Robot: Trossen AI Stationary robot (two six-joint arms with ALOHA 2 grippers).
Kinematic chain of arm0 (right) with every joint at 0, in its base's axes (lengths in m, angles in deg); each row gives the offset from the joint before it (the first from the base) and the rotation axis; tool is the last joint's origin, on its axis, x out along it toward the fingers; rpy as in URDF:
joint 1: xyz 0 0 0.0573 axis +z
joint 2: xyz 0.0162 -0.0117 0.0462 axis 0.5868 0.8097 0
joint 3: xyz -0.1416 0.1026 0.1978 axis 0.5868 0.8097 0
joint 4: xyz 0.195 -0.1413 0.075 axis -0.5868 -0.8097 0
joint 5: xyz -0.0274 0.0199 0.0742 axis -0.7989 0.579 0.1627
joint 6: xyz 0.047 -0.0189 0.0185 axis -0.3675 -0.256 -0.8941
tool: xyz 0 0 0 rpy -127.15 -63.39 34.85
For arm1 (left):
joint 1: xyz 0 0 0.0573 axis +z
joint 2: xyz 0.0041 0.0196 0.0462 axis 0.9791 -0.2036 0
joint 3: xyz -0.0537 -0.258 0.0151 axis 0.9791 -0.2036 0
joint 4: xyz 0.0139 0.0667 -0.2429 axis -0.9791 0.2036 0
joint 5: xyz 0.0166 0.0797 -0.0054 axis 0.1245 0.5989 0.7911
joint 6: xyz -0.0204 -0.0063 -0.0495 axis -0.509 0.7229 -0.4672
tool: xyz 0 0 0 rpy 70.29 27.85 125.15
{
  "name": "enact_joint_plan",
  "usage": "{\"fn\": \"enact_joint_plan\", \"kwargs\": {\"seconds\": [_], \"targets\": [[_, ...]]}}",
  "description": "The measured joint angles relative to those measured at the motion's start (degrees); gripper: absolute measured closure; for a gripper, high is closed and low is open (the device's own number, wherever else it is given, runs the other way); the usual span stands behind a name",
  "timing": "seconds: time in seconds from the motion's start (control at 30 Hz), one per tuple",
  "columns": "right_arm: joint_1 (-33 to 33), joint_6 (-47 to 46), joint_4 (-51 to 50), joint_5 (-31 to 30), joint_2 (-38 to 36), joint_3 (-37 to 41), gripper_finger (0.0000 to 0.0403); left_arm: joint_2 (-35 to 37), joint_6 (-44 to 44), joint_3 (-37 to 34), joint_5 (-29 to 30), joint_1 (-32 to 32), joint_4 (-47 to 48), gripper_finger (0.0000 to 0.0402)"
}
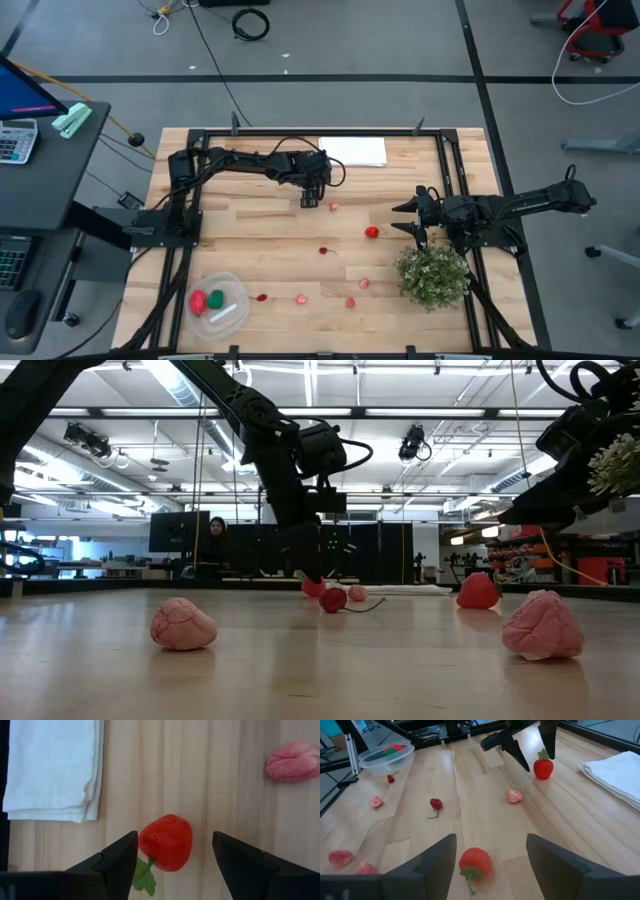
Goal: Pick and placing Produce into tupperware
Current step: Put the strawberry into the transparent plastic container
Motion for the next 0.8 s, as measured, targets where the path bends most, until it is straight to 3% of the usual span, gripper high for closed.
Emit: {"fn": "enact_joint_plan", "kwargs": {"seconds": [0.57, 0.8], "targets": [[0.0, 0.01, 0.02, -0.02, 0.02, 0.0, 0.0153, -5.0, -2.37, 0.26, -0.12, -0.13, -2.4, 0.0141], [0.0, 0.02, 0.0, -0.01, 0.02, 0.0, 0.0153, -5.01, -9.17, 0.13, -0.15, -0.13, -2.03, 0.0168]]}}
